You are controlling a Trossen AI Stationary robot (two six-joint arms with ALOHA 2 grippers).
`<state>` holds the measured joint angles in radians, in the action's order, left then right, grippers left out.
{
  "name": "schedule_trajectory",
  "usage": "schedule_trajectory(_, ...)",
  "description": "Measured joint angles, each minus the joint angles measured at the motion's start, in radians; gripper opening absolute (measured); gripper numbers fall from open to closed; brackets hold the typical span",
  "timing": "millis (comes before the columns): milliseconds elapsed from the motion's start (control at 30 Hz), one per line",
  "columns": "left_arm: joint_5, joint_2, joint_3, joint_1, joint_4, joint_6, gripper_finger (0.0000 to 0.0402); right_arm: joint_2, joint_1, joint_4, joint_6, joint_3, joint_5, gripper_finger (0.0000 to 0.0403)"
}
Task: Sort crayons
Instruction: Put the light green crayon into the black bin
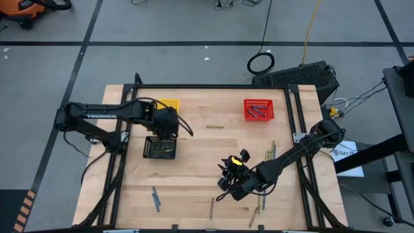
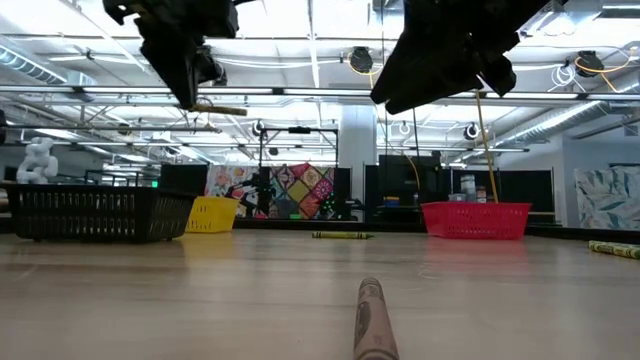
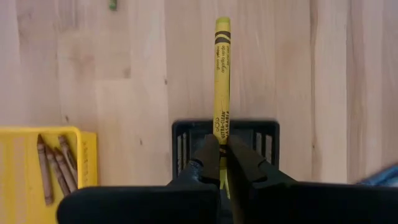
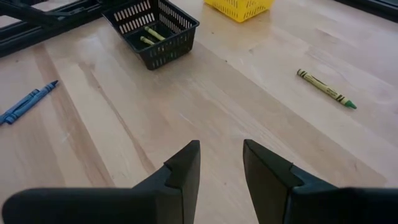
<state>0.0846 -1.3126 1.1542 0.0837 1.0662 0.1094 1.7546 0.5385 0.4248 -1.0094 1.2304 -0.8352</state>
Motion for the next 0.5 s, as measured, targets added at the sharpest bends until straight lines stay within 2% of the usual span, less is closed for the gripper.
schedule_trajectory(367,-0.041,0.024,-0.002,-0.1,0.096,-0.121,0.0001,0.0,0.001,-0.001,-0.026,0.0,0.002,0.011)
schedule_trajectory(500,-0.094,0.056,-0.054,-0.151,0.093,-0.202,0.0001,0.0,0.009,-0.001,-0.037,0.0,0.002,0.011)
